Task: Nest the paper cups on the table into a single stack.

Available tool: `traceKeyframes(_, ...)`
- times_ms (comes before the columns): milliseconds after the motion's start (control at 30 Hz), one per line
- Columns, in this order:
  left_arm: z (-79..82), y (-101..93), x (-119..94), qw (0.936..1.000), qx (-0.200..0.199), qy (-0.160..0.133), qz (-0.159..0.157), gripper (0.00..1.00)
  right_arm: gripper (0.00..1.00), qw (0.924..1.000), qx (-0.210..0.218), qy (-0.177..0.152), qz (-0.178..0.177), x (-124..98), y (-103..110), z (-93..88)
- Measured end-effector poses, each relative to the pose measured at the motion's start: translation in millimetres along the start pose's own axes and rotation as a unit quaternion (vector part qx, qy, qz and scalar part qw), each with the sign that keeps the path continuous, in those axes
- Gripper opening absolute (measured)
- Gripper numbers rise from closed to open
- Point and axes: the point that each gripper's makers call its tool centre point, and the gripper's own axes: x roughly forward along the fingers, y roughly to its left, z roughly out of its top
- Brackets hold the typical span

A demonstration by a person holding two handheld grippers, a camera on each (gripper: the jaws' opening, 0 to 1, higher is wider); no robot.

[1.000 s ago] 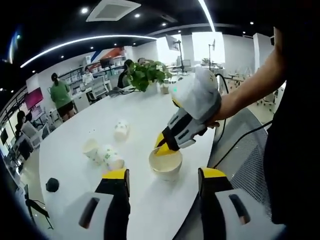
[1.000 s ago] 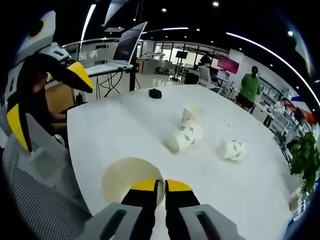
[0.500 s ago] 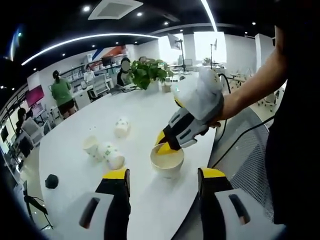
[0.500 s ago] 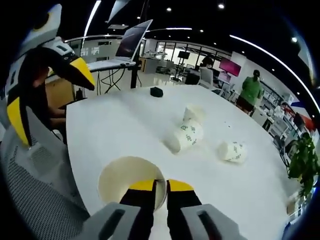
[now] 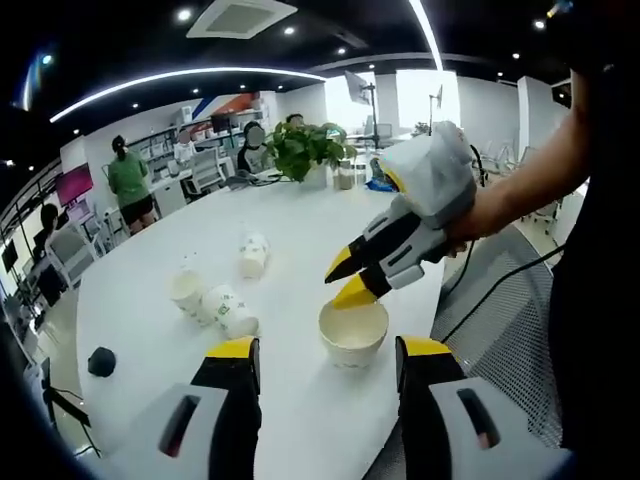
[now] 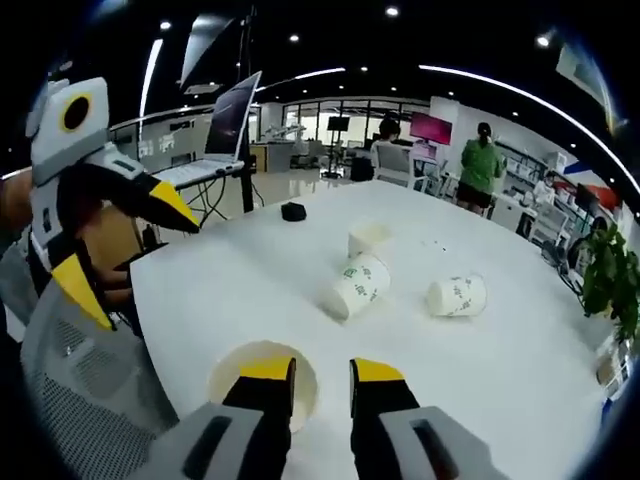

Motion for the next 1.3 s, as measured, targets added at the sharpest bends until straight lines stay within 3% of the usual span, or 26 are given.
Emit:
traceKeyframes(200,-0.9,22.1,17.1,0.9998,-0.009,0.012,0.013,0.53,0.39,0.9995,0.026,-0.02,-0.001,-11.4,-8.5,-2.1)
traceKeyframes(500,-9.4,54.9,49.1,0.9984,-0.044,0.015,0.032,0.52,0.52,0.9983,0.049,-0.033,-0.006,-24.2,-22.3,-18.7)
traceKeyframes(967,-19.7,80.5,85.1,0.9966,-0.063,0.038,0.035,0.52,0.68,0.9975,0.052,-0.048,-0.01,-42.7,-28.7,-23.5)
traceKeyframes(1300,-37.2,102.9,114.8,0.9925,-0.092,0.068,0.045,0.5,0.79,0.9956,0.064,-0.066,-0.014,-54.7,-32.2,-22.9)
